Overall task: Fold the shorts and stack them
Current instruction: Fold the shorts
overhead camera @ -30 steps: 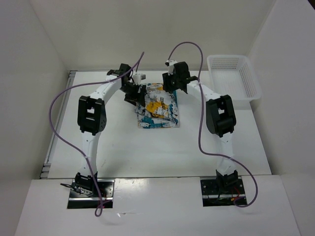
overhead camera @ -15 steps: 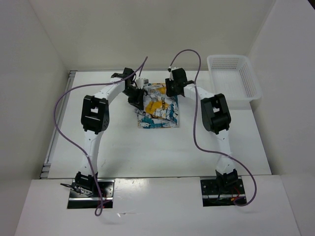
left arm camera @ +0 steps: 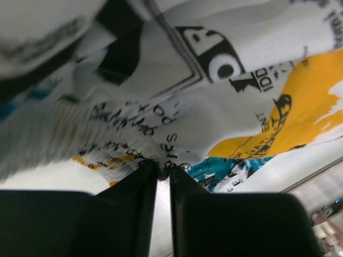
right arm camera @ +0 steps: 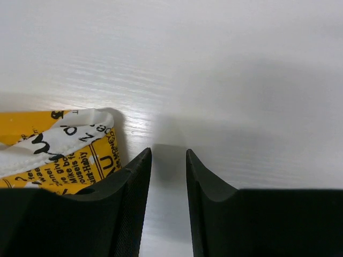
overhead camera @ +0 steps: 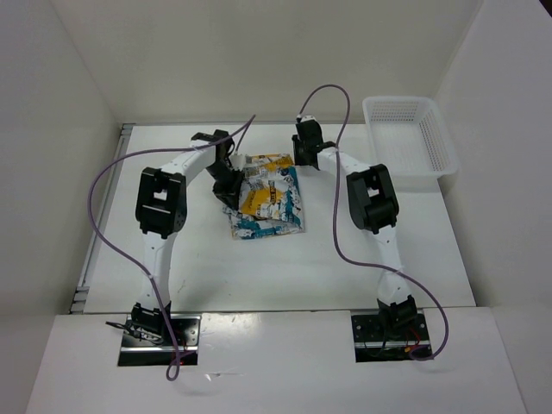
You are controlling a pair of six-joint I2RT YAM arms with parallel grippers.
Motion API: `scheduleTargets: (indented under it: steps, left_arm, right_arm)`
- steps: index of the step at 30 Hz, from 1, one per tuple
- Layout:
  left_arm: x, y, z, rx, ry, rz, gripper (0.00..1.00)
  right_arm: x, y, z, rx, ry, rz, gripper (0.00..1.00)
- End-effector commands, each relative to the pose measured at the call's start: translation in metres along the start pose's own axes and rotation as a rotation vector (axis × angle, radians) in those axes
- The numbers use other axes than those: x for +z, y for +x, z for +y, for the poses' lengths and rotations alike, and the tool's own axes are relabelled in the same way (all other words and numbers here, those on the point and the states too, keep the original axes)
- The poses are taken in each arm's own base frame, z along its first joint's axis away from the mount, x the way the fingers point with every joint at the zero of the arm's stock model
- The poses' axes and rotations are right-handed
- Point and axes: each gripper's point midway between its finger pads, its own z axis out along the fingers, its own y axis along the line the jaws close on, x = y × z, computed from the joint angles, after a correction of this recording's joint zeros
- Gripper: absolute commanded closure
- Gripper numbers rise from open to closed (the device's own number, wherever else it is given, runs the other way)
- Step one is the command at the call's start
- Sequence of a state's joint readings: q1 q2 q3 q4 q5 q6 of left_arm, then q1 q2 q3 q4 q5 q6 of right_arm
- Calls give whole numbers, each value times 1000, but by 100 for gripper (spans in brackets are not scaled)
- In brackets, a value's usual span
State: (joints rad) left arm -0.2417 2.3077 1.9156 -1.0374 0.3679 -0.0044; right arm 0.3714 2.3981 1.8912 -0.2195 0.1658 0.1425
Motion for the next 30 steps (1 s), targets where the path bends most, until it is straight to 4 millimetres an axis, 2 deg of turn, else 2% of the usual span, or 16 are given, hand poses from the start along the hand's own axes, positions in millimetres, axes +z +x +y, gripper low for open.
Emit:
scheduleTargets:
  steps: [1, 2, 4, 5, 6, 8, 11, 12, 16, 17, 18, 20, 25, 27, 29, 30]
  left_arm:
    - [-8, 17, -13, 28, -38, 50, 74]
    - [-11, 11, -15, 34, -39, 33, 73]
    - [-12, 6, -17, 41, -31, 15, 73]
    - [-12, 4, -17, 45, -31, 6, 73]
    - [-16, 0, -16, 53, -45, -15, 73]
    - [-20, -1, -16, 57, -55, -25, 73]
    - [-24, -5, -18, 67, -56, -51, 80]
    - [-24, -5, -18, 67, -56, -51, 81]
    - [-26, -7, -18, 70, -56, -59, 84]
    - [-28, -10, -18, 73, -66, -67, 84]
    - [-28, -10, -17, 73, -66, -67, 84]
    - [-28, -10, -16, 73, -75, -67, 86]
    - [-29, -12, -16, 73, -75, -67, 87]
    - [-29, -12, -14, 73, -84, -67, 87]
    - [-29, -12, -14, 73, -84, -67, 88]
    - [-29, -12, -14, 73, -84, -67, 88]
  right_arm:
    - [-2, -29, 23, 6, -16, -96, 63]
    - [-2, -29, 23, -6, -15, -96, 63]
    - [-17, -52, 26, -25, -38, -141, 64]
    - [-24, -64, 34, -38, -82, -164, 64]
    - [-33, -73, 39, -80, -121, -182, 60]
    - [-40, -76, 57, -97, -261, -167, 48]
    - [-43, -69, 66, -70, -314, -135, 37]
    - [-32, -52, 66, -52, -310, -96, 35]
    - [-7, -25, 53, -25, -254, -46, 32]
    - [-3, -18, 55, -17, -264, -30, 32]
    - [-1, -21, 53, -10, -281, -33, 32]
    - [-1, -17, 65, -13, -353, -15, 32]
    - [-9, -7, 87, 60, -470, 43, 45]
    - [-6, 8, 84, 94, -454, 80, 53]
    - [-4, 12, 82, 134, -427, 94, 66]
    - [-3, 13, 79, 144, -407, 101, 80]
